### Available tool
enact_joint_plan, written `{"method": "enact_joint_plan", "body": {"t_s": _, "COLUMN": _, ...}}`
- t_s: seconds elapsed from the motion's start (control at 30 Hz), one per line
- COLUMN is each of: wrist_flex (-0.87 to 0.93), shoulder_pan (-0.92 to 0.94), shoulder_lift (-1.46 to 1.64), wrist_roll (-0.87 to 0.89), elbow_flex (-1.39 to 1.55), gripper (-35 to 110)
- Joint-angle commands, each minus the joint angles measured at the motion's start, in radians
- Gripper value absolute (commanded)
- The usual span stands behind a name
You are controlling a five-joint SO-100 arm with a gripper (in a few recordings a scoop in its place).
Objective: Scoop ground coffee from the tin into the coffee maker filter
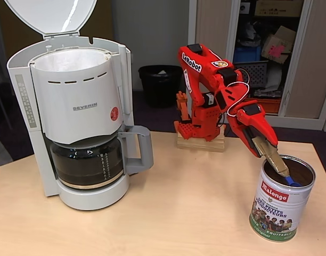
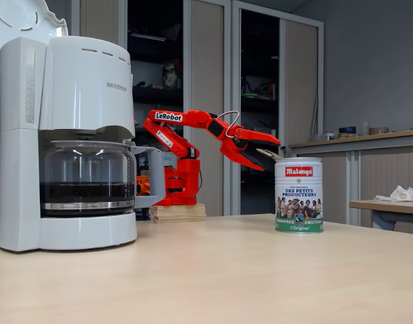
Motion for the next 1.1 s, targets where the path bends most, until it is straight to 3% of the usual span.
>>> {"method": "enact_joint_plan", "body": {"t_s": 0.0, "wrist_flex": -0.017, "shoulder_pan": -0.017, "shoulder_lift": -0.009, "wrist_roll": -0.014, "elbow_flex": -0.037, "gripper": 32}}
{"method": "enact_joint_plan", "body": {"t_s": 1.07, "wrist_flex": -0.101, "shoulder_pan": -0.011, "shoulder_lift": -0.183, "wrist_roll": 0.005, "elbow_flex": -0.124, "gripper": 25}}
